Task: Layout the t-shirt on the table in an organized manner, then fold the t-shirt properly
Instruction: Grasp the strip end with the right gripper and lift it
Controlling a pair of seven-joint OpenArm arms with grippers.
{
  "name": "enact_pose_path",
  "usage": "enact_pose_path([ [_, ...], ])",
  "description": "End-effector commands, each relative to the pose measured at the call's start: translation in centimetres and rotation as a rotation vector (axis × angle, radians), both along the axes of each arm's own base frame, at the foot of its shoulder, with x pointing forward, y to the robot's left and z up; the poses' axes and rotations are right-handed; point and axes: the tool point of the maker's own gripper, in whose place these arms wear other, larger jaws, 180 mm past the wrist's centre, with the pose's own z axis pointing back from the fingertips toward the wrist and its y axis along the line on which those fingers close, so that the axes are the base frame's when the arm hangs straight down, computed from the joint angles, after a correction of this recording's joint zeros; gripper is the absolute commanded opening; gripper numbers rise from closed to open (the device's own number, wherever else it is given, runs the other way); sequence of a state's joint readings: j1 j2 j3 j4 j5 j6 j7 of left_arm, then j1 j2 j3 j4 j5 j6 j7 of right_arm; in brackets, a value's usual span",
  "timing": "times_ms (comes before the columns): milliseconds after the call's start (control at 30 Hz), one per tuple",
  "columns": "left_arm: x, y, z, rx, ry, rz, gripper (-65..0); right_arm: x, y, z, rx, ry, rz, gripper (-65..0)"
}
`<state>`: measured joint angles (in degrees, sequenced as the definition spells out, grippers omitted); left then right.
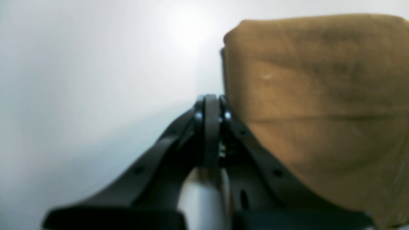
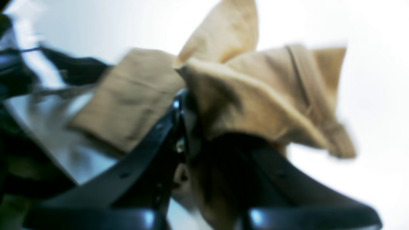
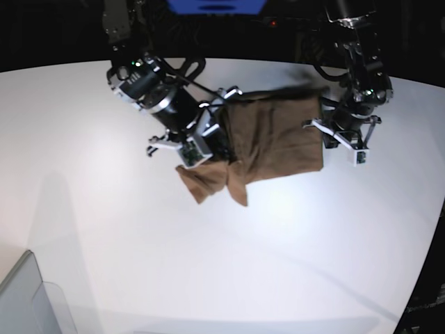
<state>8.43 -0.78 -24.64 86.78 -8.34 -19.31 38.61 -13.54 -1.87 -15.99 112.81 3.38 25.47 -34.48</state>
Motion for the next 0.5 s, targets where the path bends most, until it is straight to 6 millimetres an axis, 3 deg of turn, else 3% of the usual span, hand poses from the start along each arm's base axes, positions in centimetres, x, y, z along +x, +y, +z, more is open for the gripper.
enact_pose_path([
  [0,0.2,0.1,0.4,0.008,-0.005,-0.002,-65.0,0.5,1.1,1.9,0.025,-0.066,0.027,-65.0],
  [233,0.2,0.2,0.5,0.006,-0.007,-0.002,-65.0,0.3,6.0,-0.4,-0.195,-0.137,0.200,-65.0],
  [467,0.4,0.1,0.9,0.009,-0.020,-0.003,-65.0,0.6,10.2,-2.5,-0.219,-0.104,0.305,-65.0],
])
